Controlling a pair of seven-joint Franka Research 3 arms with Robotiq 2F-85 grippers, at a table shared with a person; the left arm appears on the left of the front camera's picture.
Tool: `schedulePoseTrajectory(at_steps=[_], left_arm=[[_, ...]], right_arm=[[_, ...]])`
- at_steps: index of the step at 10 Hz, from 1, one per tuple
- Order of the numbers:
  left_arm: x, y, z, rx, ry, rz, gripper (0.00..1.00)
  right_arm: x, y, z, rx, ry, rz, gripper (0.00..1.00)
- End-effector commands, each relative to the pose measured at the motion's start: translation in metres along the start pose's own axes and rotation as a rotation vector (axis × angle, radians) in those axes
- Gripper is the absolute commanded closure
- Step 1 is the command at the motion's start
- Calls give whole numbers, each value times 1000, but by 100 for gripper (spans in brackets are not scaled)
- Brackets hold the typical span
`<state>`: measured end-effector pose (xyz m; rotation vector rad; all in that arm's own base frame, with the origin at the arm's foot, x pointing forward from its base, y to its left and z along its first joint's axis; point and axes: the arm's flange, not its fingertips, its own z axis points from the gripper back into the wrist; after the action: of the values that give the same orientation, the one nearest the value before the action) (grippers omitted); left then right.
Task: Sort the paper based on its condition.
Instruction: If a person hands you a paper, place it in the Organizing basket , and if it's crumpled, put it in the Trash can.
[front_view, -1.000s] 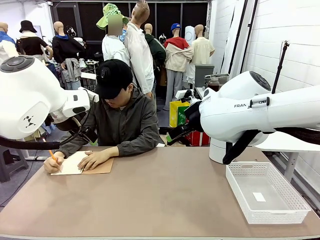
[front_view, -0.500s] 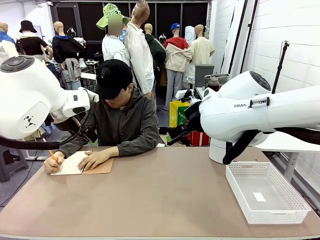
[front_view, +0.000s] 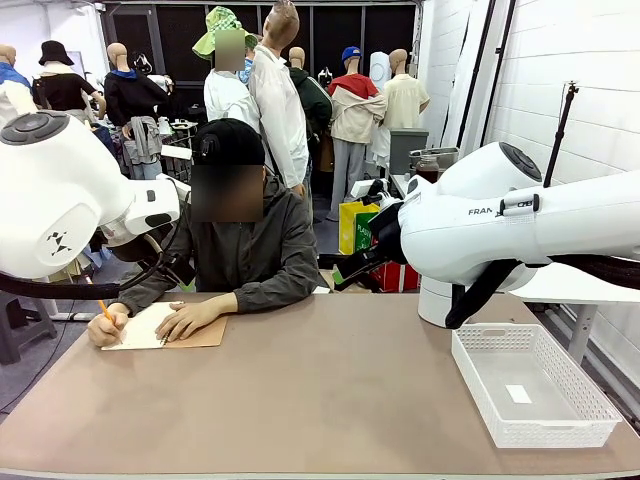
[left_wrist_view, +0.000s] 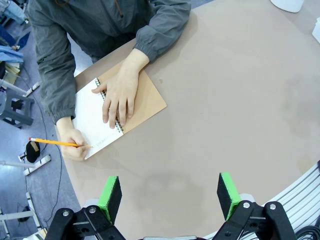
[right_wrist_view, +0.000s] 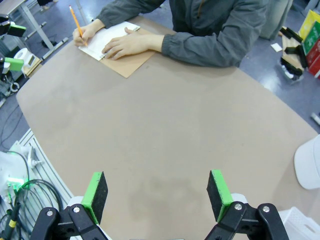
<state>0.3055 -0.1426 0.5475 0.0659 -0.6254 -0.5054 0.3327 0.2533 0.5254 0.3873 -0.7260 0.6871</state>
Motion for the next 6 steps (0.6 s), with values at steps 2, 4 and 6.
schedulePoseTrajectory(at_steps=[2, 4, 6], left_arm=[[-1, 2, 0, -4, 4, -10, 0], [-1, 2, 0, -4, 4, -10, 0], [-1, 2, 0, -4, 4, -10, 0]], right_arm=[[2, -1, 0, 3, 12, -8, 0], [2, -1, 0, 3, 12, -8, 0], [2, -1, 0, 3, 12, -8, 0]])
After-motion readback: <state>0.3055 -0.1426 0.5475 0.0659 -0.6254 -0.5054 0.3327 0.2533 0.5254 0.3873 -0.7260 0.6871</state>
